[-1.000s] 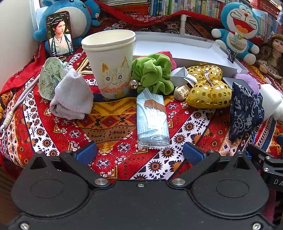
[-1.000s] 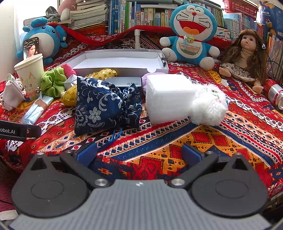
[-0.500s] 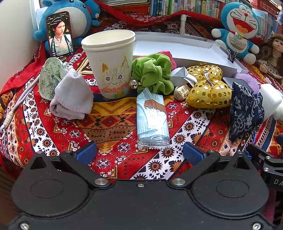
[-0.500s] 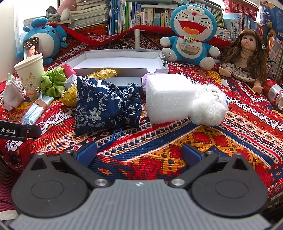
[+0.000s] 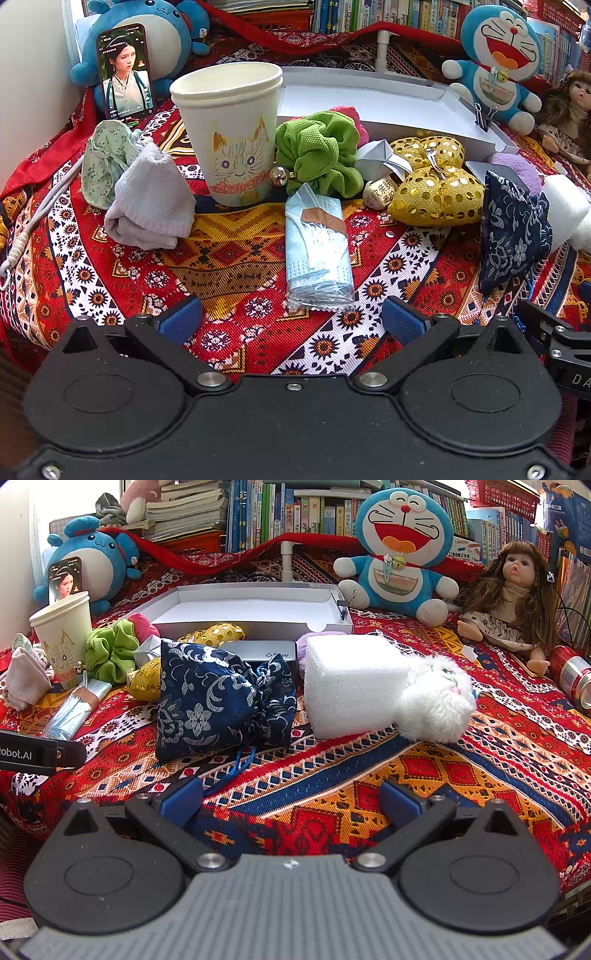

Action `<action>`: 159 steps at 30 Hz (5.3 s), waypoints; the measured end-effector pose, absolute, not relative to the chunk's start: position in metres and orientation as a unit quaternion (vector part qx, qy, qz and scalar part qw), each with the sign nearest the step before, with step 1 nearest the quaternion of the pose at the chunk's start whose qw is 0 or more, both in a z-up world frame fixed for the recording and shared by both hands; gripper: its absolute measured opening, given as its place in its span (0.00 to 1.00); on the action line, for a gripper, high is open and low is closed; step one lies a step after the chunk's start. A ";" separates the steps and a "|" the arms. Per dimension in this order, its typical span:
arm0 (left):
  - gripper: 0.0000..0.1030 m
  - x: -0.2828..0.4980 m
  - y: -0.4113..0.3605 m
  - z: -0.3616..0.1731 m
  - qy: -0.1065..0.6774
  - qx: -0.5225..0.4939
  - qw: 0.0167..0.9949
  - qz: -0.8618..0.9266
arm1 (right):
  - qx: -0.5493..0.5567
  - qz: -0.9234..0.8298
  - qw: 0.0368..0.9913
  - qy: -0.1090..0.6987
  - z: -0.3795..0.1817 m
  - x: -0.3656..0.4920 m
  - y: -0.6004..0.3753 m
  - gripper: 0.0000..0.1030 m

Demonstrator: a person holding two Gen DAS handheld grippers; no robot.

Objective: Organize soft objects

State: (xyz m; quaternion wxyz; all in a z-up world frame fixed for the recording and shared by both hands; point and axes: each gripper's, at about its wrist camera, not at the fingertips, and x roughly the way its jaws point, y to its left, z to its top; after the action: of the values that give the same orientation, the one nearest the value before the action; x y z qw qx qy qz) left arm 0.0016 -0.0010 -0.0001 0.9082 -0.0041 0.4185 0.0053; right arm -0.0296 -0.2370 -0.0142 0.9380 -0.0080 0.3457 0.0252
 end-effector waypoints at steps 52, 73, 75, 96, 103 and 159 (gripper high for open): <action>0.90 -0.012 0.010 0.004 0.374 -0.020 0.927 -0.011 | 0.015 0.047 0.950 0.310 -0.013 -0.038 -0.243 1.00; 0.66 0.008 -0.003 0.012 0.343 -0.023 0.938 -0.035 | 0.044 0.089 0.962 0.255 0.004 -0.024 -0.226 1.00; 0.63 0.010 -0.002 0.010 0.346 -0.025 0.937 -0.035 | 0.043 0.085 0.963 0.253 0.003 -0.022 -0.224 1.00; 0.34 0.007 0.007 0.009 0.340 -0.033 0.939 -0.040 | 0.057 0.067 0.960 0.266 -0.003 -0.010 -0.214 1.00; 0.34 0.006 0.010 0.009 0.342 -0.036 0.938 -0.042 | 0.056 0.064 0.960 0.267 -0.006 -0.004 -0.210 1.00; 0.29 -0.004 -0.023 0.057 0.270 -0.009 0.958 -0.094 | 0.023 0.098 0.972 0.213 0.031 -0.017 -0.206 0.71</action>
State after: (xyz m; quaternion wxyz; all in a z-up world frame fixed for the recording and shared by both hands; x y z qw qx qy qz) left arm -0.0036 -0.0225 0.0571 0.9582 -0.0090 0.2699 -0.0943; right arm -0.0173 -0.2056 0.0307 0.9719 0.0232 0.2126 0.0978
